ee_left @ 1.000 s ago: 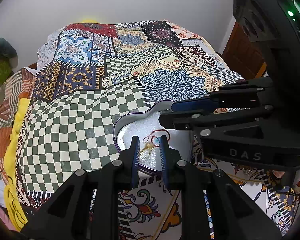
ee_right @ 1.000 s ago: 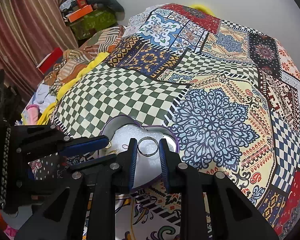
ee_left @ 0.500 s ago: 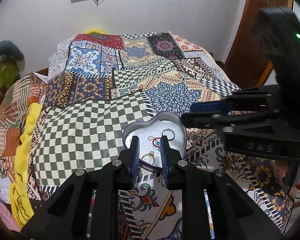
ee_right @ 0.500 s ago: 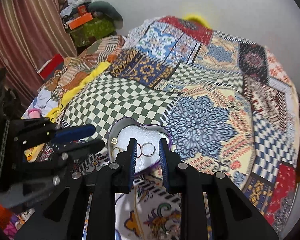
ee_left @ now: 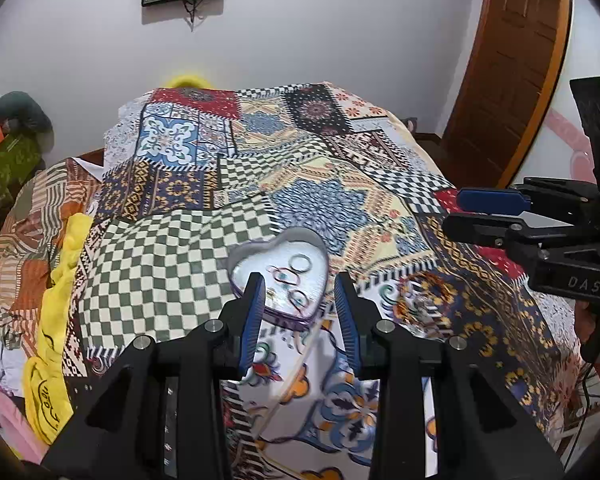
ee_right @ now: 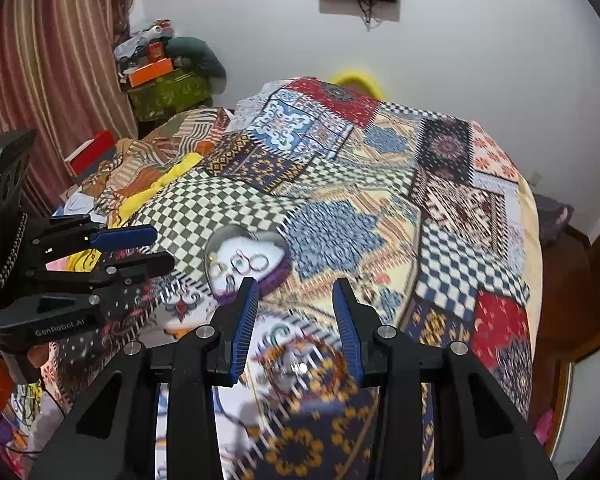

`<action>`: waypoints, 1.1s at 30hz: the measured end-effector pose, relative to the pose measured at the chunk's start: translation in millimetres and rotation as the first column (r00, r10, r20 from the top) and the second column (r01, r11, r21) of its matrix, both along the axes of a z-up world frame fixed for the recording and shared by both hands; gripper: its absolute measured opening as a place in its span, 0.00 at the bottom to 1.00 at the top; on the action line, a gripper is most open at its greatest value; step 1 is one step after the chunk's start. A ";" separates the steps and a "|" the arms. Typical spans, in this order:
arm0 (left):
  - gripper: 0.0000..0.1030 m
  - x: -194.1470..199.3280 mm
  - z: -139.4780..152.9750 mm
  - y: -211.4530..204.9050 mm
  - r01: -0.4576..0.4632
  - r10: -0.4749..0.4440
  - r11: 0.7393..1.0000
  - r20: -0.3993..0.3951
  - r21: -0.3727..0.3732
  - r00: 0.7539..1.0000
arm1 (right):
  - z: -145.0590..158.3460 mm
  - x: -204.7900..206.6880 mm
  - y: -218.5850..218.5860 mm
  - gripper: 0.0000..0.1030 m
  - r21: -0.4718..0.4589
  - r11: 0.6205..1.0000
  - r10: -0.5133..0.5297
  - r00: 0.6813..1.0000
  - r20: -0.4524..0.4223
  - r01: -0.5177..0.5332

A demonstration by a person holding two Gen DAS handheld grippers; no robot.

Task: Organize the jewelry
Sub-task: 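Withdraw both open tools from the tin toward the braided bracelet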

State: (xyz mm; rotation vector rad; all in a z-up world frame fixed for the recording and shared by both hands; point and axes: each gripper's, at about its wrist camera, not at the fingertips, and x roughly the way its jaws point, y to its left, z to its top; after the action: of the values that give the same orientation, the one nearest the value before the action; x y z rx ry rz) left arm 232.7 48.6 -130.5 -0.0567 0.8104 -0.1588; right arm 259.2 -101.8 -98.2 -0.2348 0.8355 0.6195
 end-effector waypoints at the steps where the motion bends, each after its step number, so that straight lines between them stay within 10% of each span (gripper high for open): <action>1: 0.34 -1.7 -0.3 -4.1 0.007 -0.007 1.000 -0.003 0.002 1.000 | -0.9 -1.0 -5.1 0.34 0.002 1.000 -0.008 1.000 -0.002 0.008; 25: 0.34 18.1 -42.4 -104.3 0.203 -0.202 0.979 -0.105 0.002 0.974 | -48.1 -13.4 -74.5 0.34 0.015 0.993 -0.115 0.986 -0.121 0.118; 33: 0.20 33.2 -56.7 -123.6 0.249 -0.241 0.967 -0.130 0.047 0.962 | -55.7 -13.9 -76.6 0.34 0.031 0.993 -0.109 0.983 -0.144 0.115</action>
State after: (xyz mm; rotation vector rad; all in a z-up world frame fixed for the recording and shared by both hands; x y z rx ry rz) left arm 265.8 -75.0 -187.3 0.0946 0.9447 -0.3666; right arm 245.2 -178.4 -153.9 -0.1072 0.9662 0.5510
